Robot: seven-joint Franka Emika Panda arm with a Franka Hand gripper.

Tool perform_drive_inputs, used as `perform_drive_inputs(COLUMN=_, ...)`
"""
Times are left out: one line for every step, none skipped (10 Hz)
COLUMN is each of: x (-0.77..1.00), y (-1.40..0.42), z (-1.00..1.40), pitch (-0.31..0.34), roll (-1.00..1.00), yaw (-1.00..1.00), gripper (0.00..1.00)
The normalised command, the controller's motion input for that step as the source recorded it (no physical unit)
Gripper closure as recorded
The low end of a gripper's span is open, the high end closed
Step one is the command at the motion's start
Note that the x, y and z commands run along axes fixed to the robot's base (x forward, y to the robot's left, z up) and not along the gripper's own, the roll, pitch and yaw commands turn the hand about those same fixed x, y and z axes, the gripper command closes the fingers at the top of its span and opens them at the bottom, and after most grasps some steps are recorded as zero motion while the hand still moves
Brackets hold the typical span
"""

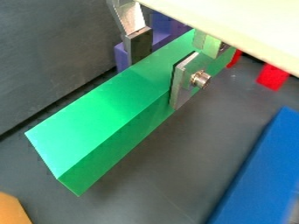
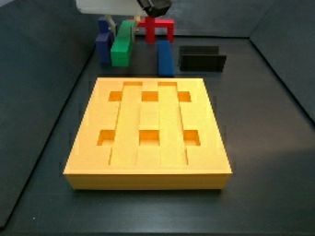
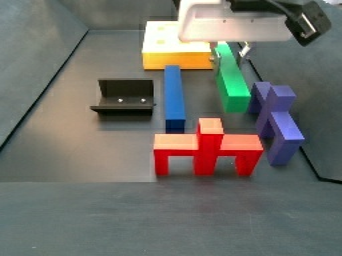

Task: Pick up the green object. Move up. Move to above the board. Insert the green object.
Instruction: Move to above the board.

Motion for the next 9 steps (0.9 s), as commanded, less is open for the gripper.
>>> perform_drive_inputs(x=-0.01, y=0.0, z=1.4, pitch=0.032, roll=0.0, yaw=0.0, gripper=1.0)
perform_drive_inputs(x=-0.04, y=0.0, z=1.4, pitch=0.046, roll=0.01, yaw=0.0, gripper=1.0)
perform_drive_inputs(x=-0.02, y=0.01, z=1.4, pitch=0.032, roll=0.03, yaw=0.0, gripper=1.0)
perform_drive_inputs(x=0.02, y=0.01, z=1.4, pitch=0.066, roll=0.02, yaw=0.0, gripper=1.0)
perform_drive_inputs(x=0.01, y=0.0, z=1.4, pitch=0.092, roll=0.01, yaw=0.0, gripper=1.0)
perform_drive_inputs(x=0.0, y=0.0, z=0.81, pitch=0.065, roll=0.01, yaw=0.0, gripper=1.0)
perform_drive_inputs(x=0.02, y=0.0, z=0.54, pitch=0.054, roll=0.01, yaw=0.0, gripper=1.0)
perform_drive_inputs(x=0.04, y=0.0, z=0.24, pitch=0.056, roll=0.01, yaw=0.0, gripper=1.0)
perform_drive_inputs(x=0.03, y=0.0, z=0.19, pitch=0.067, roll=0.01, yaw=0.0, gripper=1.0)
